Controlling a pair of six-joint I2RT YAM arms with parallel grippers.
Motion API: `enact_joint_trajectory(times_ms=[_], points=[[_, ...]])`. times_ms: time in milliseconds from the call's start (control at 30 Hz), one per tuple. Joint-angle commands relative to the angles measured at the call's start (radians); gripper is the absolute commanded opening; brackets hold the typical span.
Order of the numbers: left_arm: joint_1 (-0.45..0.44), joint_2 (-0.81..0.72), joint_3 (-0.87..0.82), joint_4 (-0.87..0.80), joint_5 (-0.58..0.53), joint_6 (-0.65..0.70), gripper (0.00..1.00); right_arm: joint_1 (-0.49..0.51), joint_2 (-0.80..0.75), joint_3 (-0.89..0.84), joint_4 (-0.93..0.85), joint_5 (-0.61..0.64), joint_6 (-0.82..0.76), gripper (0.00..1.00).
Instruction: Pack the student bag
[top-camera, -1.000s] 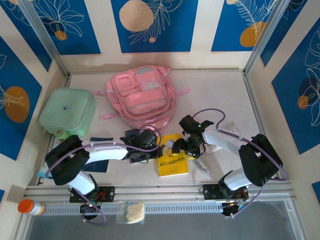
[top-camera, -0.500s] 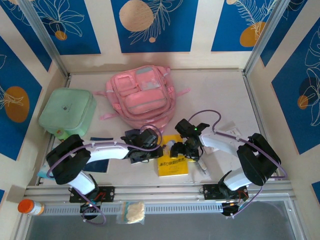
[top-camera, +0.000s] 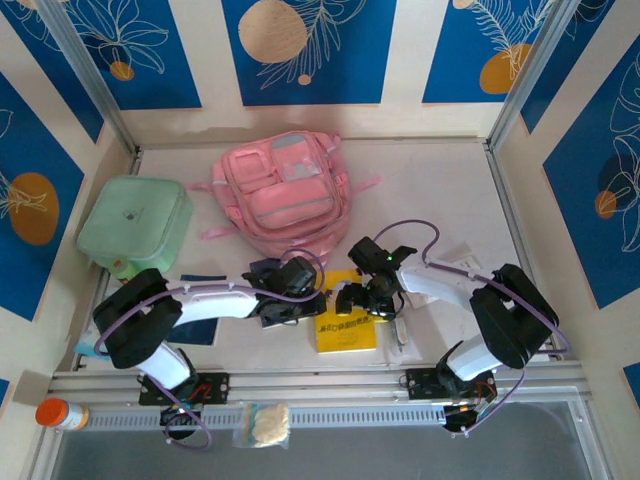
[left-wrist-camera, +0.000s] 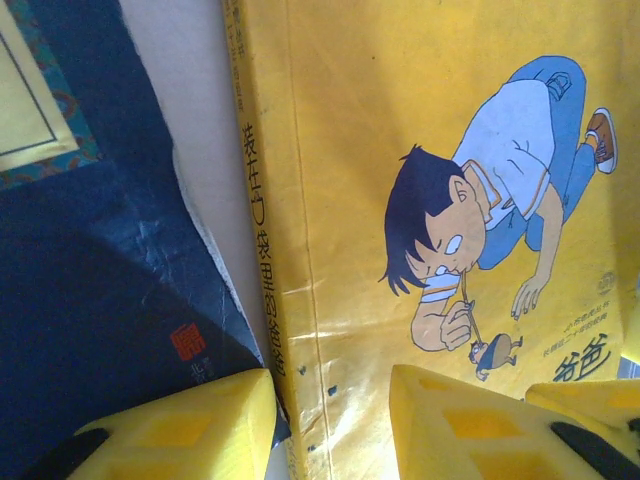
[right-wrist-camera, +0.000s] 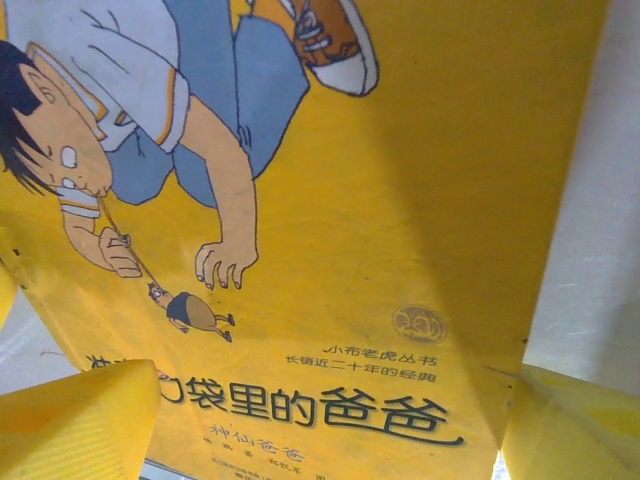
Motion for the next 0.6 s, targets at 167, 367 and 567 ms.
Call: enact_joint_trajectory(times_ms=[167, 367, 567], points=[[-0.012, 0.039, -0.008, -0.033, -0.022, 0.022, 0.36, 0.001, -0.053, -0.002, 0.046, -0.108, -0.037, 0.85], [-0.012, 0.042, -0.004, -0.038, -0.026, 0.028, 0.36, -0.003, -0.125, 0.004, 0.053, -0.132, -0.064, 0.84], [-0.012, 0.047, -0.002, -0.034, -0.024, 0.029, 0.36, -0.043, -0.146, -0.007, 0.054, -0.189, -0.06, 0.76]])
